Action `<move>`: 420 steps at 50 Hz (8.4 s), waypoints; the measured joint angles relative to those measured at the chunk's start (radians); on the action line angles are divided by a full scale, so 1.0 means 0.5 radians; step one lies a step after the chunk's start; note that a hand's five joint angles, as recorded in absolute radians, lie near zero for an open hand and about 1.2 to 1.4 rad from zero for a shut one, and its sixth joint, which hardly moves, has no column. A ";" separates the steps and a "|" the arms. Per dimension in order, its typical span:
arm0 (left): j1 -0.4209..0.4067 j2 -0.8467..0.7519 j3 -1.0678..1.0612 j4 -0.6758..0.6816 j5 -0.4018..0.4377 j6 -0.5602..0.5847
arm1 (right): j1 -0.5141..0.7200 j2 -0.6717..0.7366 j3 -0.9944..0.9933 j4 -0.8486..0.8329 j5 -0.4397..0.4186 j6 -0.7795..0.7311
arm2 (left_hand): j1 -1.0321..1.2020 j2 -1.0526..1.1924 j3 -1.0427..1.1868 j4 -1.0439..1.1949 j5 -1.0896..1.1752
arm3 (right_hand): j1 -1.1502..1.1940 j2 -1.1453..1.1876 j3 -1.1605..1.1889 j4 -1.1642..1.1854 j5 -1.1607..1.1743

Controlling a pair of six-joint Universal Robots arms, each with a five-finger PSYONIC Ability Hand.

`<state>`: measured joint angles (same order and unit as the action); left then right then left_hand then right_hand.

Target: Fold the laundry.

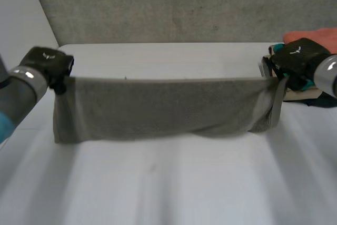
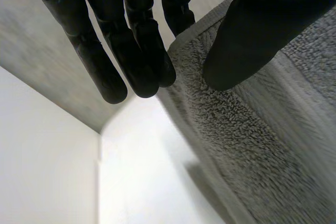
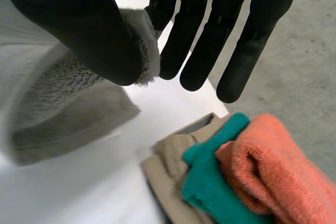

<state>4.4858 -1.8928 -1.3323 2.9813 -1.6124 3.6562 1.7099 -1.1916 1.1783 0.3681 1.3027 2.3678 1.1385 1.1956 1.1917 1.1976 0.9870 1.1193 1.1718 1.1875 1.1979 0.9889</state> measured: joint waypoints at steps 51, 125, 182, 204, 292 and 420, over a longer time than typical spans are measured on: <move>-0.114 -0.033 -0.821 1.343 0.009 -0.120 | -0.252 0.165 1.256 -1.824 -0.925 -0.281 | 0.000 0.002 0.001 0.008 0.019 | -1.635 -1.745 -1.754 -1.792 -1.767; -0.118 -0.246 -0.014 0.860 -0.006 -0.140 | 0.220 0.406 0.695 -0.976 0.172 0.770 | 0.000 0.002 0.001 0.008 0.019 | -1.304 -1.403 -1.456 -1.448 -1.363; 0.106 0.644 -1.228 -0.028 0.195 0.642 | -0.044 -0.171 0.643 0.097 0.175 -0.515 | 0.000 0.008 0.001 0.008 0.019 | 0.027 0.009 -0.006 -0.004 0.044; -0.114 -0.673 0.018 0.715 -0.020 0.644 | 0.248 0.757 0.044 -1.173 0.499 -0.282 | 0.000 0.008 0.001 0.008 0.019 | 0.025 0.009 -0.006 -0.003 0.062; -0.114 0.202 -0.728 0.821 0.228 -0.121 | 0.295 -0.098 0.802 -1.456 0.018 0.122 | -1.886 -1.978 -1.969 -1.988 -1.878 | -0.038 0.005 -0.007 -0.002 0.004; -0.695 -0.056 -0.382 0.410 -0.286 -0.618 | 1.015 0.568 -0.204 -0.393 0.153 0.862 | -1.886 -1.983 -1.969 -1.988 -1.878 | -1.794 -1.923 -1.958 -1.991 -1.900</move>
<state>4.1381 -1.9209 -1.5233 3.1865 -1.7553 3.3469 2.2176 -0.9077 1.0764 0.1716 1.3790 2.7989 0.1953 0.2039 0.2074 0.2036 0.0479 0.2221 0.2101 0.2087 0.2025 0.0387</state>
